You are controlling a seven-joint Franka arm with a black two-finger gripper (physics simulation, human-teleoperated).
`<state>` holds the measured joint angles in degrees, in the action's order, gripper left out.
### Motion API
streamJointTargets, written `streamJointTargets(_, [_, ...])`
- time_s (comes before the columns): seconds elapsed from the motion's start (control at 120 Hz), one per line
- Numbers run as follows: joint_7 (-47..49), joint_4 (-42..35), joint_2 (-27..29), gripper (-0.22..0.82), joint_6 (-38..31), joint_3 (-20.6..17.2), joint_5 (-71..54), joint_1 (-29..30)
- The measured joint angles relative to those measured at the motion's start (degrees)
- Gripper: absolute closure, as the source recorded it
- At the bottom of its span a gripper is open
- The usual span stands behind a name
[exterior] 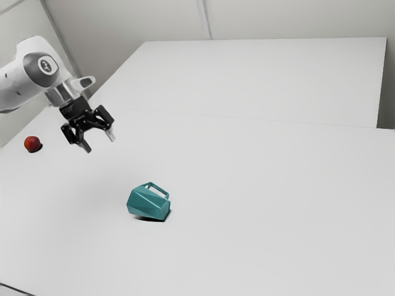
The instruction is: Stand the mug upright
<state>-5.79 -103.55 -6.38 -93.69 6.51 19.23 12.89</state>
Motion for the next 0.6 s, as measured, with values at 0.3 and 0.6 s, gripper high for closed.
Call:
streamJointTargets(0.3, [-0.1,-2.5,-8.3,0.0,-0.7,0.0,11.8,0.9])
streamJointTargets(0.6, [-0.1,-2.8,-14.2,0.0,-2.6,0.1,17.8,0.9])
